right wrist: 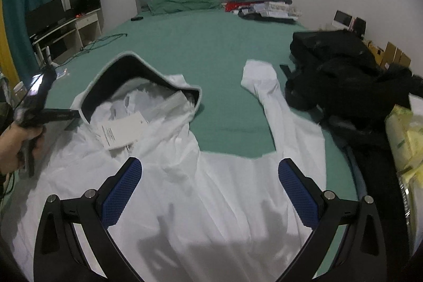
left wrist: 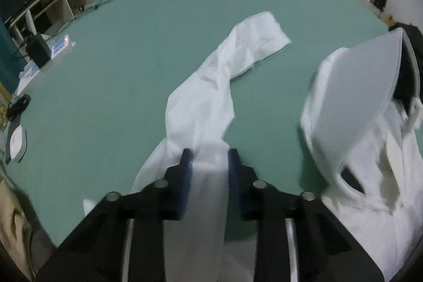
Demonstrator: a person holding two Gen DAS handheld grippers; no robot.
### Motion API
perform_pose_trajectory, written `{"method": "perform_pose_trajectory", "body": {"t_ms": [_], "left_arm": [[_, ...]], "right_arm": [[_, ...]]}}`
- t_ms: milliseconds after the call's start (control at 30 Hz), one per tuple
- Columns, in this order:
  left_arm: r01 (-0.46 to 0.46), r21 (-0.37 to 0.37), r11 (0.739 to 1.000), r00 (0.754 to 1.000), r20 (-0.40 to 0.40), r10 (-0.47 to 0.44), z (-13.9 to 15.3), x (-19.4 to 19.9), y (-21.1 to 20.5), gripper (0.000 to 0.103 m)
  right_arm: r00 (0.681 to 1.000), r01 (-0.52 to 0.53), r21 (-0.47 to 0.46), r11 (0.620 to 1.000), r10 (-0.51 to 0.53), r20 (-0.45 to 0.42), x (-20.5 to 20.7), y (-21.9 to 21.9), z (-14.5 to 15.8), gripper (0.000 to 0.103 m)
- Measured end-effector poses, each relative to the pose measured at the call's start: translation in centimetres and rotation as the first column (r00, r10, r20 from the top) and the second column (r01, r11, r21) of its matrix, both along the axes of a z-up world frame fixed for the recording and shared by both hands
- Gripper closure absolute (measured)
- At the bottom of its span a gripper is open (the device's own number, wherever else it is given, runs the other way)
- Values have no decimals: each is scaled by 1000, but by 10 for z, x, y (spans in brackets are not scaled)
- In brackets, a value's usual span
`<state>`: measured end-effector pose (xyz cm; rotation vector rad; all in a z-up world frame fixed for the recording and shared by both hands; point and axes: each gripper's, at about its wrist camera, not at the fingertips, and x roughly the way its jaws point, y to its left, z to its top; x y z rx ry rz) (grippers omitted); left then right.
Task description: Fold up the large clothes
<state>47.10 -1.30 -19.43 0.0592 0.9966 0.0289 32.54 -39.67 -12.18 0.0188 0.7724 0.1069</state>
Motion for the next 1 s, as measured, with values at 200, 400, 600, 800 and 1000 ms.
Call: {"method": "perform_pose_trajectory", "body": {"t_ms": [200,400,600,800,1000], "left_arm": [[-14,-15,1000,998,63,15,33,-13,4,98],[78,-191,979,974,223,-34,127,-77,-4,98],[286,-299,910,940,272,-206,173,-134,-42,98],[416,-348,840,909,186,-373,156,-186,-97,97],[386,-343,856,921,86,-381,128,-207,-84,41]], "right_arm": [[999,19,31,999,-18,-28,-2,-17,-11,1],[999,33,76,997,-34,9,-17,-34,7,1],[998,52,147,988,-57,27,-38,-50,19,1],[998,59,177,982,-62,15,-54,-61,12,1],[997,68,237,969,-61,-38,-50,-76,-9,1]]}}
